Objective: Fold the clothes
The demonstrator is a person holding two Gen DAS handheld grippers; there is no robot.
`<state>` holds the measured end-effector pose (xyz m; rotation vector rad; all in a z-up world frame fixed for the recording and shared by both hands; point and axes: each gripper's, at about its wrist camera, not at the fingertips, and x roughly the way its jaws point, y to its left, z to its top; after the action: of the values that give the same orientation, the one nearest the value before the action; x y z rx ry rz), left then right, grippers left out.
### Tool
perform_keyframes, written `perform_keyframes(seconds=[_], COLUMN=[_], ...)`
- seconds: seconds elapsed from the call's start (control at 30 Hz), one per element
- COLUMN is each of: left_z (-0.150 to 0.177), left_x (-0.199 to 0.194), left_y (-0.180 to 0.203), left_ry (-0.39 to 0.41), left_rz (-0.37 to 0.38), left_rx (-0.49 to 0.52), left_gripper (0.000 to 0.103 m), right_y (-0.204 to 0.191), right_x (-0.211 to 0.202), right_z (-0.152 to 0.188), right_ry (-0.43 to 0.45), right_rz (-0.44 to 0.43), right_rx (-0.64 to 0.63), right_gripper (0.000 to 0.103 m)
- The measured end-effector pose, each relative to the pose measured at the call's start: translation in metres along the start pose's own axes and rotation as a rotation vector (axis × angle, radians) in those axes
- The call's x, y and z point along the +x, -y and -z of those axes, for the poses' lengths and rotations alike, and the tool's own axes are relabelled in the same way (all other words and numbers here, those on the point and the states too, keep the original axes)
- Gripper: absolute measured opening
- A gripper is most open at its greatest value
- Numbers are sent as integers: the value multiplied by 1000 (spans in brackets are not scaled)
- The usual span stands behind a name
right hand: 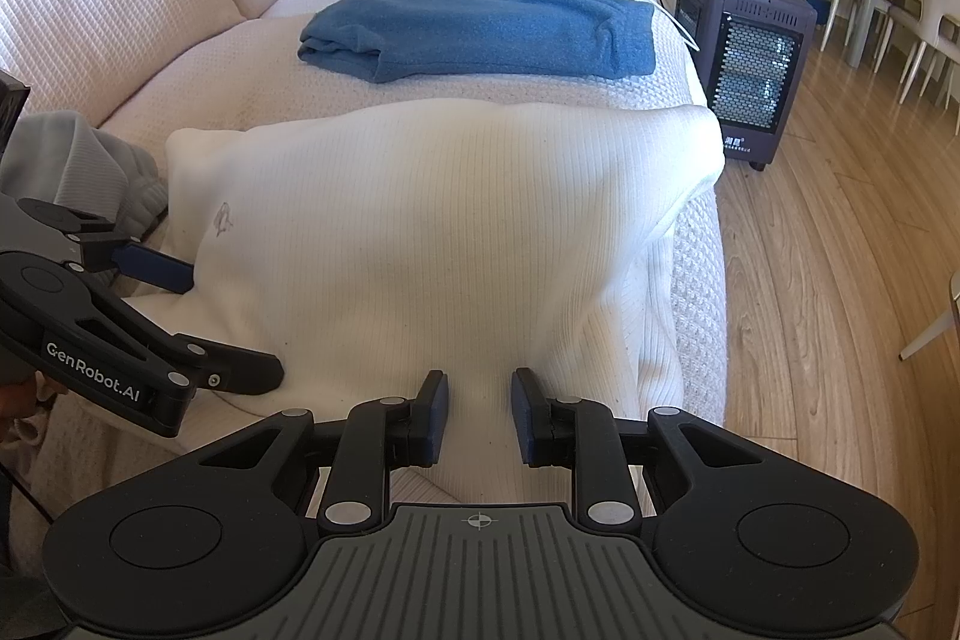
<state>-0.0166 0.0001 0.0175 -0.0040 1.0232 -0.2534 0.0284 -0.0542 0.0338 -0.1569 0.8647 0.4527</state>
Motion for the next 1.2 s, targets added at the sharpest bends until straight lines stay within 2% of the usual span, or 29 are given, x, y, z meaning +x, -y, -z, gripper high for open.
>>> perform_keyframes(seconds=[1.2], left_z=[1], left_x=[-1], left_y=[1], left_ry=[3], left_rz=[0], left_rx=[0], left_gripper=[103], right_y=[1], right_x=[-1], right_z=[1], right_ry=[0], right_rz=[4], right_rx=[-8], right_gripper=[24])
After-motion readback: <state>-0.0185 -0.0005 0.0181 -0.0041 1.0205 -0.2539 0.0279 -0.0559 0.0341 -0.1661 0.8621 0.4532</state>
